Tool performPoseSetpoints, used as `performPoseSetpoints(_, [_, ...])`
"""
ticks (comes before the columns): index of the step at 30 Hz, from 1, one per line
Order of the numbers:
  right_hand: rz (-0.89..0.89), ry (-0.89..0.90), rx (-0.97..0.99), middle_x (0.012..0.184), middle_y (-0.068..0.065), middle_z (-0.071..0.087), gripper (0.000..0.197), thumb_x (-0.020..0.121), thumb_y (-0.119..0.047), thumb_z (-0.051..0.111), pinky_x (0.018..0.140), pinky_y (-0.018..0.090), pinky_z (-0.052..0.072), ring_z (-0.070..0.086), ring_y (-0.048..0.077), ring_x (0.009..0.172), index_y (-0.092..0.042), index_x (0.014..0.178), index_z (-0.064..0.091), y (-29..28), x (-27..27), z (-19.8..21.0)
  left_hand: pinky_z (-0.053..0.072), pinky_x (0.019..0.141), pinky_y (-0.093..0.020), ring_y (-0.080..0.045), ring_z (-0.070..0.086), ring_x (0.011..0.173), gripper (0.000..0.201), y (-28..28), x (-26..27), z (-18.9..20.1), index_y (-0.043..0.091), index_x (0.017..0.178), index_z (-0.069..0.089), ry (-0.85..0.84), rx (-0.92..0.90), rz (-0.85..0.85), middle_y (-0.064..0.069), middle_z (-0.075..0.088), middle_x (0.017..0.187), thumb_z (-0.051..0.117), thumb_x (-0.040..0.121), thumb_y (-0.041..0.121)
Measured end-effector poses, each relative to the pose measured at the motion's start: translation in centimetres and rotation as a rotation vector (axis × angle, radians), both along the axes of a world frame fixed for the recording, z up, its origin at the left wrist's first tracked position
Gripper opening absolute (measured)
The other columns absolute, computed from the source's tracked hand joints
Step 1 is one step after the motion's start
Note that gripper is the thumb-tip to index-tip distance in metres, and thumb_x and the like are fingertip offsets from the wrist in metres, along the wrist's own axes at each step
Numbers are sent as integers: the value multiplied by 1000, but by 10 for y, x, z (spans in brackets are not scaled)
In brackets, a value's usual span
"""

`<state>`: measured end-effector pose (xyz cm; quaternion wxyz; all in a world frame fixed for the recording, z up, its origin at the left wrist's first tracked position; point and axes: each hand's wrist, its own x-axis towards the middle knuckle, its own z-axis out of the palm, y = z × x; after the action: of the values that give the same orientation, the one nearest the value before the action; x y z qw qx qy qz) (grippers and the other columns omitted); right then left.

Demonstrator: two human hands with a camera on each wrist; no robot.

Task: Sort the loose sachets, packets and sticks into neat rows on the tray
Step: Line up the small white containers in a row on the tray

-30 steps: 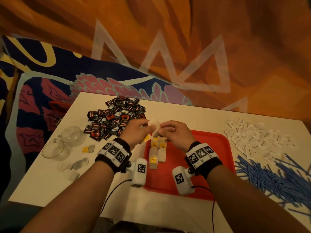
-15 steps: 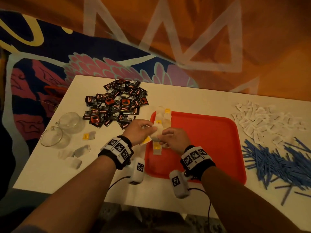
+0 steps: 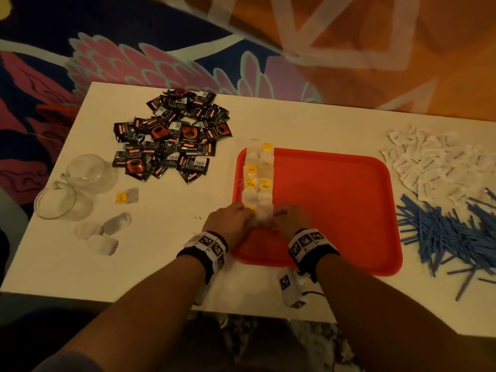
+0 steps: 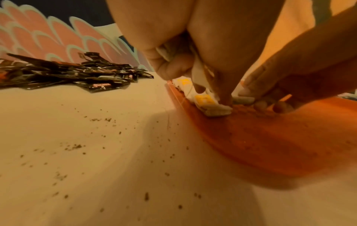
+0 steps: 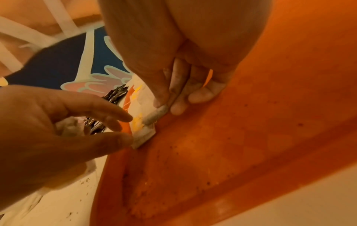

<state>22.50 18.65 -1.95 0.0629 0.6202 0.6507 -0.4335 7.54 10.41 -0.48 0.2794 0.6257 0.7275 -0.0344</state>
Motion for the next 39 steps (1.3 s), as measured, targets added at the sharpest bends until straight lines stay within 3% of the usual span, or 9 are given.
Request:
performPoseSetpoints(3, [46, -79, 41, 116, 0, 69, 20, 94, -15, 57, 86, 28, 52, 64, 21, 106, -19, 105, 73, 3, -5, -5, 53, 87, -40, -29, 61, 106, 32, 0, 2, -7, 26, 127, 56, 80, -44, -89, -2, 52, 128, 46, 100, 41])
performPoseSetpoints(6, [18, -103, 43, 116, -1, 68, 17, 93, -16, 59, 74, 23, 46, 62, 16, 101, -21, 103, 71, 4, -7, -7, 52, 90, -41, -30, 59, 112, 35, 2, 0, -9, 26, 132, 53, 118, -62, -140, -4, 51, 131, 44, 102, 39])
performPoseSetpoints(10, [1, -93, 56, 111, -2, 66, 11, 92, -16, 58, 69, 19, 40, 58, 14, 92, -23, 96, 66, 5, -8, -8, 49, 90, -38, -30, 58, 115, 38, 5, -3, -8, 27, 137, 50, 127, -70, -160, -4, 52, 133, 46, 100, 38])
performPoseSetpoints(13, [-67, -23, 69, 96, -3, 60, 13, 90, -13, 60, 52, 16, 32, 51, 5, 71, -24, 92, 54, 4, -6, -10, 53, 85, -38, -29, 61, 106, 34, 6, -4, -9, 26, 130, 54, 116, -41, -157, -3, 53, 128, 48, 99, 38])
performPoseSetpoints(15, [-80, 42, 81, 88, -5, 58, 15, 89, -14, 63, 50, 16, 31, 51, 5, 69, -22, 95, 53, 3, -5, -11, 51, 77, -36, -27, 62, 98, 30, 7, -3, -10, 25, 124, 57, 93, -7, -134, -1, 53, 125, 47, 100, 40])
performPoseSetpoints(20, [10, 101, 99, 99, -7, 57, 27, 89, -7, 60, 58, 11, 33, 52, 8, 83, -24, 110, 60, -1, -4, -11, 51, 81, -37, -28, 61, 101, 30, 9, -4, -13, 28, 126, 56, 88, -28, -133, -2, 49, 131, 50, 98, 37])
performPoseSetpoints(28, [56, 123, 144, 124, 0, 55, 36, 89, -5, 52, 89, 29, 46, 54, 21, 110, -28, 114, 62, -5, -2, -9, 49, 76, -35, -26, 62, 97, 36, 4, -10, -16, 26, 130, 52, 92, 31, -95, 0, 45, 138, 49, 97, 41])
performPoseSetpoints(33, [168, 49, 150, 130, -1, 46, 36, 94, -19, 55, 84, 26, 41, 52, 22, 112, -33, 127, 55, -6, 0, -8, 50, 72, -34, -27, 62, 92, 41, 4, -7, -18, 27, 135, 45, 61, 66, -37, -2, 35, 146, 42, 99, 45])
performPoseSetpoints(39, [179, 13, 148, 127, -1, 43, 40, 94, -15, 56, 85, 26, 44, 51, 21, 111, -35, 128, 55, -6, -2, -11, 52, 72, -36, -28, 62, 94, 42, 6, -2, -21, 26, 137, 42, 103, 11, -12, -4, 30, 150, 40, 100, 45])
